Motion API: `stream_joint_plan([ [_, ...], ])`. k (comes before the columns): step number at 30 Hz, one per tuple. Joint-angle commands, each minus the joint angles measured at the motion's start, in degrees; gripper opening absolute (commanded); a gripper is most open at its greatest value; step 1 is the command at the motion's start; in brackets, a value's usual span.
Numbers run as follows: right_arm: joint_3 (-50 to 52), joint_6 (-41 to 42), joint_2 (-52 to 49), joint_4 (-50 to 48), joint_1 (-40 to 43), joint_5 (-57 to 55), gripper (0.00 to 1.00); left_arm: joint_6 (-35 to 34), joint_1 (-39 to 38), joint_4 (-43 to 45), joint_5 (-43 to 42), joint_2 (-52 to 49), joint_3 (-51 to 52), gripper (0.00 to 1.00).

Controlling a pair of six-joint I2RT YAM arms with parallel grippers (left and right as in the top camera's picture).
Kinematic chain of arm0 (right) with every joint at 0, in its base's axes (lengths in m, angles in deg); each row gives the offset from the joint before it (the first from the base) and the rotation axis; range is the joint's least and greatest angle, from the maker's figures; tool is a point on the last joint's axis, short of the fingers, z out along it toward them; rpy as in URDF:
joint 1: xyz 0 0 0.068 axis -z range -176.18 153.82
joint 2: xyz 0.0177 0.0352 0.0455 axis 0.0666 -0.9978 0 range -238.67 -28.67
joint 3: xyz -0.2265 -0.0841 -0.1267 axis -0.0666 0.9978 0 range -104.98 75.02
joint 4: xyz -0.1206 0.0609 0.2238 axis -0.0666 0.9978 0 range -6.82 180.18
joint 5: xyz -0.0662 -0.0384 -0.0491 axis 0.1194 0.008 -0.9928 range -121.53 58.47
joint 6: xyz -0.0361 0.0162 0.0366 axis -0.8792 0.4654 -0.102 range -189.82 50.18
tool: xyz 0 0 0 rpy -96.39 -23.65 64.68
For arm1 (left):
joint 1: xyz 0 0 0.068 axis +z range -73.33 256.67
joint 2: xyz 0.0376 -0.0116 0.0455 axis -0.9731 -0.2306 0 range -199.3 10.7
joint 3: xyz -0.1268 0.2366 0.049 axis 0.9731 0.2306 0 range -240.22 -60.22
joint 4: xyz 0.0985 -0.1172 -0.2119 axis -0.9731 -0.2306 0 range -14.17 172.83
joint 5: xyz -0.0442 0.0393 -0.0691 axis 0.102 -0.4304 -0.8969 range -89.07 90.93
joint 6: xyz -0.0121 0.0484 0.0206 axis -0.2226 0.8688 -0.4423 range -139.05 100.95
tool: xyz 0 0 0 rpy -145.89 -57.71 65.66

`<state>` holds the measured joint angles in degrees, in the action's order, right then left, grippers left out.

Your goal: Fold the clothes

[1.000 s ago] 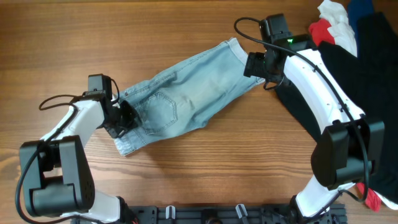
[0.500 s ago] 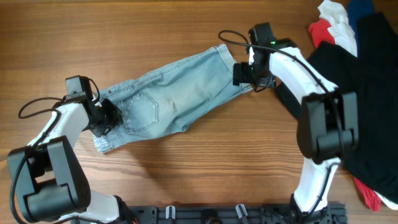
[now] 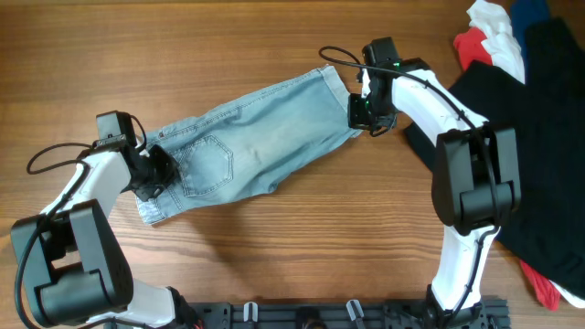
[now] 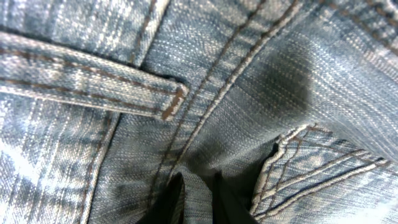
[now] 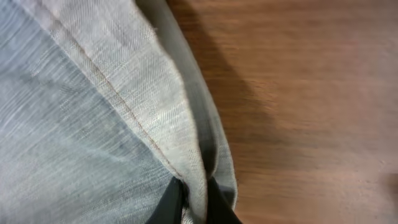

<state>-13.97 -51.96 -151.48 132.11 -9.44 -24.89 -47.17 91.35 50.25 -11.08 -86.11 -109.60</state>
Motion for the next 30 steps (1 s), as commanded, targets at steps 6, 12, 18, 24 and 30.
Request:
stream_joint_plan([
  [6, 0.2, 20.8, -1.6, 14.5, 8.6, -14.4, 0.04, 2.4, 1.4, 0.2, 10.7, -2.7, 2.2, 0.17],
  [12, 0.2, 12.7, -1.6, 13.6, 8.6, -11.8, 0.04, 2.7, 1.4, 1.9, 11.2, -2.7, 1.6, 0.17],
  [18, 0.0, 6.6, -0.7, 8.9, 8.0, -5.2, 0.19, 5.0, 1.4, -0.5, 11.0, -2.7, -1.5, 0.18],
  [24, -2.1, -5.0, 2.6, 2.4, 8.1, -5.2, 0.42, 5.2, 1.3, -2.0, 10.1, -2.7, -1.7, 0.2],
  [30, -2.2, -23.3, 3.4, -1.8, 8.1, -1.2, 0.79, 5.2, 1.3, -3.1, 9.9, -2.7, -1.7, 0.28],
])
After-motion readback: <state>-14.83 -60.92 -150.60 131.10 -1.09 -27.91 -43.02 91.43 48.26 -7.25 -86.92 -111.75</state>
